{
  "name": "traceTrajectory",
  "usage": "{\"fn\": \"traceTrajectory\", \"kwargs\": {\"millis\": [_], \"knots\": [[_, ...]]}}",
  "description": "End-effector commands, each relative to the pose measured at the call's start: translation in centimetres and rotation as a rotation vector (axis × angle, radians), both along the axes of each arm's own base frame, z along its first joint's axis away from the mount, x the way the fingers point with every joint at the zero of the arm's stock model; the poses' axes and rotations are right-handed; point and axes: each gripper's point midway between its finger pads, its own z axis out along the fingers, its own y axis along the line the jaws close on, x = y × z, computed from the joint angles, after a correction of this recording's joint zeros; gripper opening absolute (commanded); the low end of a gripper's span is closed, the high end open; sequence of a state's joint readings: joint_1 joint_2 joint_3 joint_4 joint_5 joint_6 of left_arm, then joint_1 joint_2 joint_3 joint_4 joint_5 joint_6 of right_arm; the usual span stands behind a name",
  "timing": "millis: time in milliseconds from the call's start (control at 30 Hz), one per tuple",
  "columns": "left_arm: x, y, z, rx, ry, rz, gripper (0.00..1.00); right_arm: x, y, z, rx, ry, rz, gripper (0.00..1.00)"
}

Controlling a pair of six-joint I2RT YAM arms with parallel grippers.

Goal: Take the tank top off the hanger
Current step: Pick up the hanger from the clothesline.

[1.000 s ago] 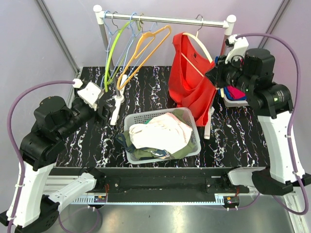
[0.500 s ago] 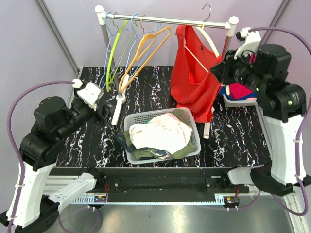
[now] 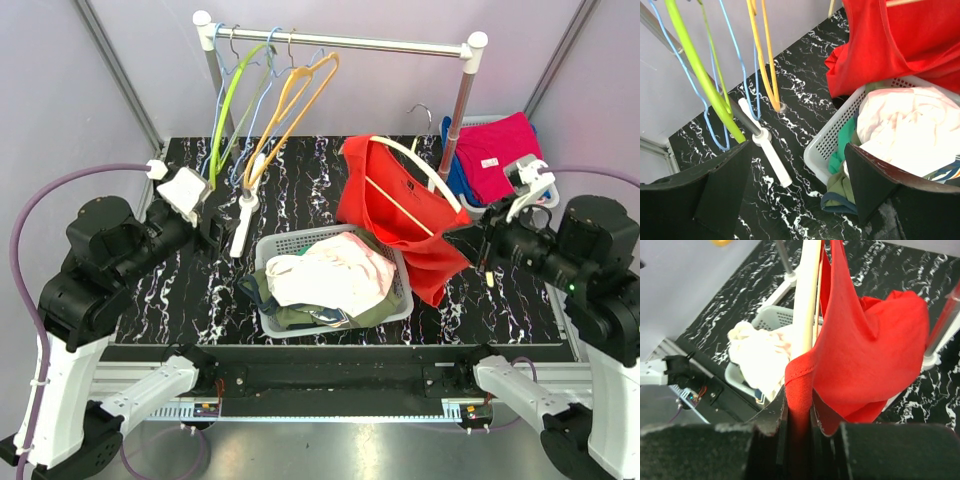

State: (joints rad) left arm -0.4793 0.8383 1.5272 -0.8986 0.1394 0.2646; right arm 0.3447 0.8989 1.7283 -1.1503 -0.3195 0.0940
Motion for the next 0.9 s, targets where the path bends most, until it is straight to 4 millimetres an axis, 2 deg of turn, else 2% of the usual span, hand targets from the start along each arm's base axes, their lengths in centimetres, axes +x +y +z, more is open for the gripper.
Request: {"fn": "traceTrajectory", "kwargs": {"millis": [0,33,67,133,167,233,267,333,367,400,433,500,733,867], "knots": [[-0.7,-0.9,2.5,-0.060,-0.036,-0.057,0.81,-3.8,0.7,8.0,0.107,-0.339,0.133,0.00],[-0.8,-1.0,2.6,-0.065,-0.035,-0.064,0.81,-4.7,0.5,9.4,0.125,-0.390,0.142,0.00],[-0.9,-1.2,2.8,-0.069,-0.036,-0.080,0.81,-5.8,0.2,12.2,0.153,-0.494,0.146,0.00],[-1.3,-1.4,2.8,-0.073,-0.032,-0.100,0.81,-7.4,-0.1,15.2,0.187,-0.609,0.161,0.00],[-1.5,-1.5,2.9,-0.078,-0.032,-0.112,0.81,-8.9,-0.6,18.2,0.221,-0.725,0.166,0.00],[-1.6,-1.5,2.8,-0.078,-0.031,-0.119,0.81,-10.9,-0.7,21.0,0.263,-0.845,0.196,0.00],[-1.6,-1.4,2.6,-0.077,-0.028,-0.115,0.81,-12.3,-1.1,23.4,0.297,-0.951,0.202,0.00],[-1.7,-1.3,2.5,-0.074,-0.026,-0.110,0.81,-13.3,-1.0,25.2,0.328,-1.013,0.231,0.00],[-1.6,-1.2,2.3,-0.073,-0.025,-0.104,0.81,-14.7,-1.3,26.5,0.347,-1.067,0.244,0.00],[-1.7,-1.1,2.2,-0.072,-0.026,-0.103,0.81,-15.1,-1.0,26.8,0.351,-1.069,0.276,0.00],[-1.8,-1.1,2.2,-0.070,-0.027,-0.102,0.81,-14.6,-0.6,27.1,0.353,-1.059,0.291,0.00],[-1.8,-0.9,2.2,-0.069,-0.032,-0.098,0.81,-15.4,-0.4,27.6,0.364,-1.071,0.323,0.00],[-1.8,-1.0,2.0,-0.073,-0.024,-0.098,0.81,-13.9,-0.4,27.1,0.345,-1.064,0.286,0.00],[-1.7,-1.0,2.0,-0.074,-0.019,-0.096,0.81,-13.4,-0.8,28.3,0.343,-1.104,0.247,0.00]]}}
